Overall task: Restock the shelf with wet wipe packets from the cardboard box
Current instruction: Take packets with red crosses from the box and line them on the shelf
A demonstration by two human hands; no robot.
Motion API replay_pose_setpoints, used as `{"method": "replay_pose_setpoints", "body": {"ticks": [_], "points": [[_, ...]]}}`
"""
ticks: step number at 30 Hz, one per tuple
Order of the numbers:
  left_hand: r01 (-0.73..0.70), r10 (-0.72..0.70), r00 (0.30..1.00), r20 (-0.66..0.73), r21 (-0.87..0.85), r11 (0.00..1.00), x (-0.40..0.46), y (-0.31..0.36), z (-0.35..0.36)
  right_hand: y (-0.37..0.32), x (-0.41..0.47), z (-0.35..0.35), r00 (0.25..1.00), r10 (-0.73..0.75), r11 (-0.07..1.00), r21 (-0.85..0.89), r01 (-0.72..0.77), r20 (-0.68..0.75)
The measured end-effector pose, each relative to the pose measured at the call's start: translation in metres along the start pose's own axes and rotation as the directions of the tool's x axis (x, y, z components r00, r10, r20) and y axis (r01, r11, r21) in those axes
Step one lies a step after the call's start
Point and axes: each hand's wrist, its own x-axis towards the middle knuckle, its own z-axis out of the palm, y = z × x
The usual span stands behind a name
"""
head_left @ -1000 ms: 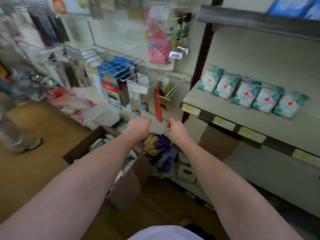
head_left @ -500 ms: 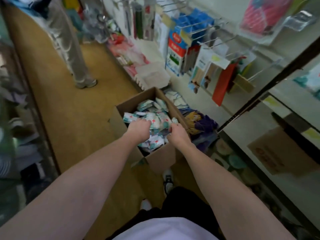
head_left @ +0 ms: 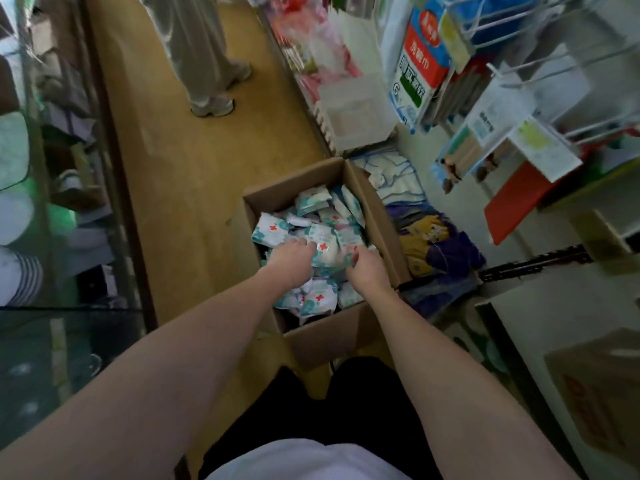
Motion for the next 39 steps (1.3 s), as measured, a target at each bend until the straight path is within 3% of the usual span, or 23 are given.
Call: {"method": "replay_pose_setpoints", "body": {"ticks": [10, 19, 27, 30, 34, 39], "points": [[0.034, -0.031, 0.992, 0.122, -0.028, 0.999, 0.082, 0.017, 0.014, 0.02, 0.082, 0.005, 0.997, -0.015, 0.999, -0.04, 0.018, 0.074], [0.017, -0.019, 0.997, 0.076, 0.022, 1.0, 0.137, 0.013, 0.034, 0.011, 0.127, 0.031, 0.978, 0.11, 0.994, -0.043, -0.104, 0.179], [0.089, -0.096, 0.992, 0.079, 0.092, 0.992, 0.133, 0.013, 0.043, 0.012, 0.125, 0.033, 0.98, 0.152, 0.988, -0.008, -0.152, 0.132], [0.177, -0.188, 0.973, 0.136, 0.089, 0.98, 0.127, 0.011, 0.041, 0.011, 0.115, 0.028, 0.979, 0.134, 0.991, -0.022, -0.132, 0.151], [0.156, -0.18, 0.956, 0.232, 0.121, 0.98, 0.113, -0.002, 0.039, 0.012, 0.099, 0.027, 0.985, 0.081, 0.997, -0.032, -0.077, 0.155], [0.168, -0.148, 0.957, 0.248, -0.063, 0.984, 0.093, -0.012, 0.03, 0.006, 0.081, 0.014, 0.985, 0.073, 0.997, -0.006, -0.073, 0.154]]}}
